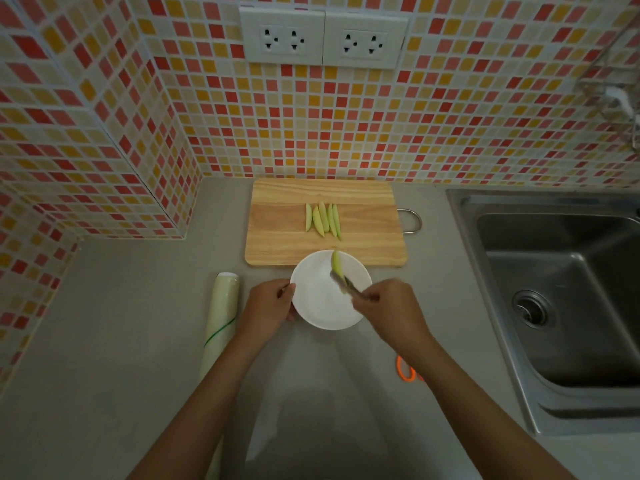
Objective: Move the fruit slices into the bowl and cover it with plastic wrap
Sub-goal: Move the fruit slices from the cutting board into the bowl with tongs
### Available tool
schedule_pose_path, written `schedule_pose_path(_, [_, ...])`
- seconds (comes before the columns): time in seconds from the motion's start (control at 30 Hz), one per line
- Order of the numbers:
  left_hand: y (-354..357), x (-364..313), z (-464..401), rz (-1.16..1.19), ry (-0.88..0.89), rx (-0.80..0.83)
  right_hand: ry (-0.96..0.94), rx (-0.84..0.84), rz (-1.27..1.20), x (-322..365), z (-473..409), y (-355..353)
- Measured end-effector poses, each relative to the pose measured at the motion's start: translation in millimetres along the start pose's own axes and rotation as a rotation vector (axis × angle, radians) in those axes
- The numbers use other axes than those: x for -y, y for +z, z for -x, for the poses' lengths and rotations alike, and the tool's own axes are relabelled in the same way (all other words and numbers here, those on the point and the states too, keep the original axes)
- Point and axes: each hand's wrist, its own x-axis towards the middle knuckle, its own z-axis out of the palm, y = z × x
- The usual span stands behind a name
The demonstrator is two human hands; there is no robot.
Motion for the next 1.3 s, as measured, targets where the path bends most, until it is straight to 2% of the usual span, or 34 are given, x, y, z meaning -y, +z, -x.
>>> schedule_pose_path(0.07, [-0.3, -0.4, 0.3, -0.001, -0.005, 0.000, 0.021, 0.076, 0.110, -1.1, 10.0, 10.1])
schedule_pose_path(0.13, [-0.2, -0.9, 0.1, -0.002, -0.004, 0.002, 0.026, 0.068, 0.172, 1.0, 13.0, 12.2])
schedule_pose_path(0.23, [-0.1, -0.9, 0.1, -0.007, 0.003, 0.002, -0.017, -0.038, 0.224, 8.5, -0.1, 2.9])
schedule_pose_path(0.37, [0.1, 0.7, 0.1, 0.033, 0.007, 0.005, -0.026, -0.188, 0.177, 26.1, -46.9, -11.0])
schedule_pose_path(0.67, [-0.2, 0.5, -0.6, 0.009, 0.009, 0.000, 0.023, -0.141, 0.337, 43.5, -118.6, 13.7])
schedule_pose_path(0.83, [0.3, 0.8, -0.6, 0.012, 0.009, -0.005, 0.014, -0.189, 0.358, 43.8, -126.4, 21.8])
schedule_pose_path(0.97, [0.0, -0.1, -0.9, 0.017, 0.005, 0.002, 0.000, -0.184, 0.245, 38.4, -118.0, 13.3])
schedule_pose_path(1.13, [-0.3, 0.3, -0.8, 0.008, 0.007, 0.000, -0.026, -0.175, -0.088, 28.5, -61.5, -4.1])
schedule_pose_path(1.2, [-0.4, 0.5, -1.2, 0.002, 0.004, 0.001, -0.033, -0.126, -0.089, 19.5, -30.5, -3.3])
schedule_pose_path(1.3, [0.2, 1.1, -2.3, -0.007, 0.001, 0.004, 0.012, -0.037, 0.055, 8.8, -1.3, 5.2])
